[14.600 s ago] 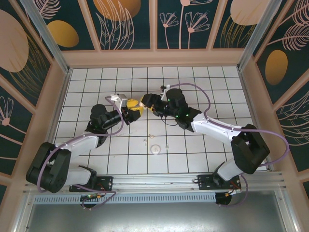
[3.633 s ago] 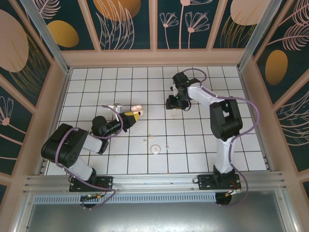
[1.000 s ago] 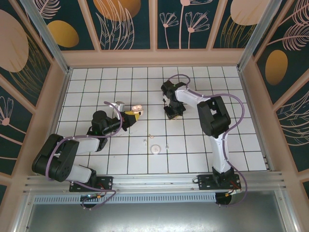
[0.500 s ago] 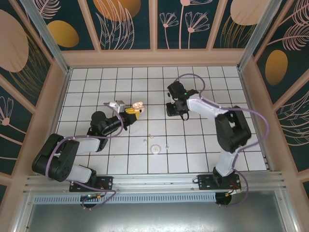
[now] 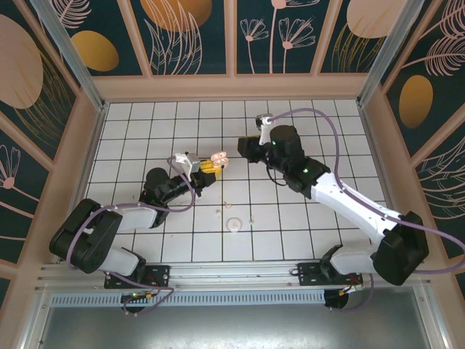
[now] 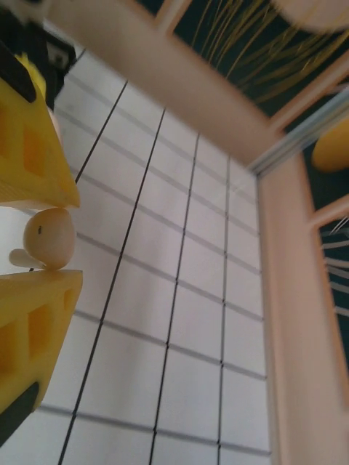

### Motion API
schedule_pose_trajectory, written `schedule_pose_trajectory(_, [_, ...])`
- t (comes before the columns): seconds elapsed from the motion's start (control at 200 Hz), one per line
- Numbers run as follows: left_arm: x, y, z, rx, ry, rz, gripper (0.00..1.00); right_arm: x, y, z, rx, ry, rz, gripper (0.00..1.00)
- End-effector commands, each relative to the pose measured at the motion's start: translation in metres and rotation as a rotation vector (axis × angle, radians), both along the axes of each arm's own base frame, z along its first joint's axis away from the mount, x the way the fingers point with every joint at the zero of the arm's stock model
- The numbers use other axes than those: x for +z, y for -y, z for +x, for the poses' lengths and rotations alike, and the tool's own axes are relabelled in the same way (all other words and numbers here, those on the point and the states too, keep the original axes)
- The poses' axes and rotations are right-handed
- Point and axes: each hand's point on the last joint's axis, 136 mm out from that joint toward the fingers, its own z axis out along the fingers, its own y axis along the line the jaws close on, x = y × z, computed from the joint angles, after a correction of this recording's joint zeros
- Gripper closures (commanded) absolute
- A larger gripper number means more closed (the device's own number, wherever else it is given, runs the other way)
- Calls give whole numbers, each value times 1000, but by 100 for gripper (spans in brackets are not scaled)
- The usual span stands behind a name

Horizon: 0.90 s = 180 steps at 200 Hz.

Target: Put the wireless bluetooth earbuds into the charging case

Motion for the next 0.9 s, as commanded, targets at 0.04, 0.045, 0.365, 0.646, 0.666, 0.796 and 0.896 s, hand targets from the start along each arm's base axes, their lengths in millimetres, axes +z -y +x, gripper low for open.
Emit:
schedule_pose_trajectory(0.04, [31,3,-1,4,133,-30,87,27,-11,-21,101,66,177,71])
schedule_pose_trajectory(0.045, [31,3,-1,4,134,-30,87,27,-11,-22,102,65,179,71])
schedule_pose_trajectory(0.365, [29,6,-3,-1,130,-20,87,0,-18,-17,85,-32,164,69])
schedule_pose_trajectory(0.646, [12,-5,11,103,12,-22,87,-79,17,-14,-11,-377,-58,68])
schedule_pose_trajectory(0.666, [12,-6,12,111,6,-23,87,-85,21,-15,-22,-408,-77,68])
schedule_pose_trajectory(0.796, [9,-8,12,127,-18,-20,87,-133,55,-38,-131,-669,-244,67])
schedule_pose_trajectory(0.896, [7,-9,12,128,-33,-14,87,-156,64,-59,-85,-766,-355,64])
